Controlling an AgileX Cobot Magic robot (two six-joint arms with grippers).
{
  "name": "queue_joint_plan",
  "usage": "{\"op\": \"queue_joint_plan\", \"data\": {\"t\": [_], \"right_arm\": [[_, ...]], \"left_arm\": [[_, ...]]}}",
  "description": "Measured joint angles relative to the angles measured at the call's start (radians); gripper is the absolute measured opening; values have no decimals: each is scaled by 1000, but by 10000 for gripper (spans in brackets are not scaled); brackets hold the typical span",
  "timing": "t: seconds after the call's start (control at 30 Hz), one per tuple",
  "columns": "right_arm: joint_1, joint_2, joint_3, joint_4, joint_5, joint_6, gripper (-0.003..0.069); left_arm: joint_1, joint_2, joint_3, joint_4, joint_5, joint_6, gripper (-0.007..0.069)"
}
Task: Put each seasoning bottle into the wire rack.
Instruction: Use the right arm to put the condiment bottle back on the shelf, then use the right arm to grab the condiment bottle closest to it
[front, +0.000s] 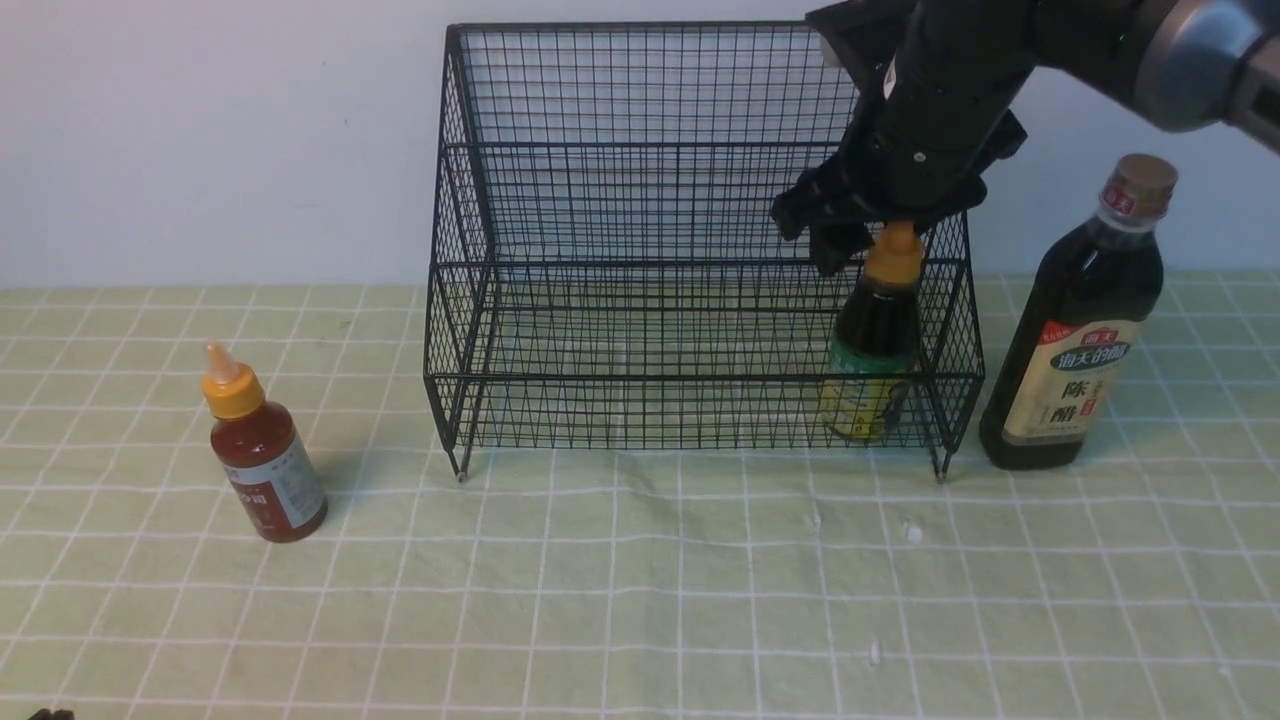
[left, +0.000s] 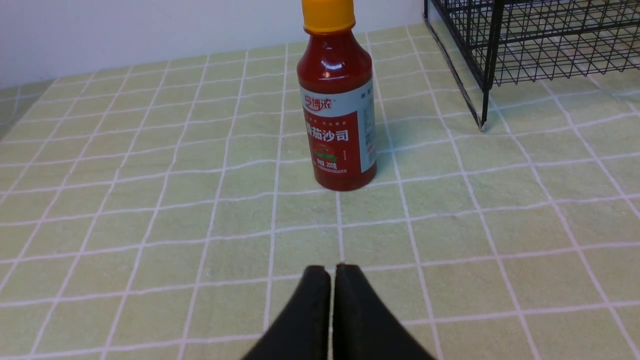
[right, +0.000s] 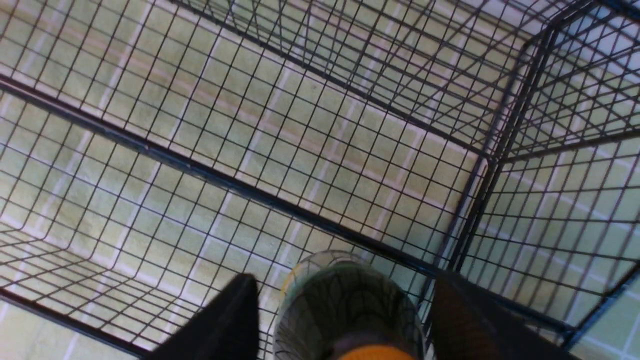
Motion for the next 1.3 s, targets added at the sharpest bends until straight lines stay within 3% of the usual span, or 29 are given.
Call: {"op": "queue_joint_plan", "data": {"t": [0.03,0.13,0.37,0.43,0.5,0.6,0.7,0.83,1.3], "right_arm": [[0,-21,0,1,-1,2,511],[0,-78,0,3,-1,3,559],[-9,-266,0,-77,0,10,573],[-32,-301,-1,-90,0,17,573],[-119,-365,-4,-87,2,24,574],[-207,-385,-5,-54,3,25,574],[-337,-385,17,69,6,9,574],[-423,-384,120,204,7,-32,574],[-430,-286,214,266,9,-105,574]], "left_arm": [[0,0,0,0,0,0,-6],[0,0,0,0,0,0,-6],[0,0,0,0,0,0,-6],[0,0,0,0,0,0,-6],[0,0,0,0,0,0,-6],[0,0,0,0,0,0,-6],[0,0,0,0,0,0,-6],[0,0,0,0,0,0,-6],[0,0,0,0,0,0,-6]]}}
